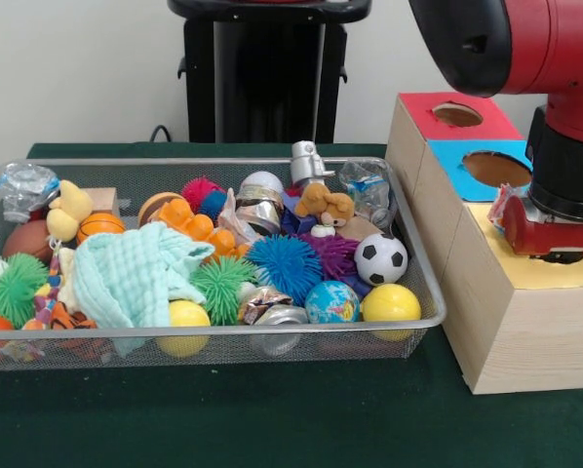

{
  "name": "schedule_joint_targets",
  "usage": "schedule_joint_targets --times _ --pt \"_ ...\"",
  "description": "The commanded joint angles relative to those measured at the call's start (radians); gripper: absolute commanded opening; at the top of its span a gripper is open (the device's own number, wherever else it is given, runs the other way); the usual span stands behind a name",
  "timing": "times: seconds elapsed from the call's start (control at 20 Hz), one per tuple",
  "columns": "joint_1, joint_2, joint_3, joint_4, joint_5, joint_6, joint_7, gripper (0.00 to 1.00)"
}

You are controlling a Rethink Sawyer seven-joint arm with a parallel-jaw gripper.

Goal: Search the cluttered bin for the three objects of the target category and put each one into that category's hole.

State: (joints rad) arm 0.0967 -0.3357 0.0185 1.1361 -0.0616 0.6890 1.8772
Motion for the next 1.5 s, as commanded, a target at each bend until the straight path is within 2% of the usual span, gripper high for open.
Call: schedule_joint_targets --times 0.05,0.15,0.8,1.2,1.5 --pt "-0.046 0.215 0.035 -0.104 -0.131 -0.273 0.002 1.0" --pt "-0.053 0.185 0.045 -0.09 -0.131 -0.24 -0.016 1.0" --pt "-0.082 -0.067 0.051 -0.019 -0.105 0.139 -0.156 1.0" --pt "-0.106 -0.103 0.087 -0.017 -0.131 0.193 -0.176 1.0" --pt "-0.118 -0.101 0.111 -0.013 -0.147 0.185 -0.165 1.0"
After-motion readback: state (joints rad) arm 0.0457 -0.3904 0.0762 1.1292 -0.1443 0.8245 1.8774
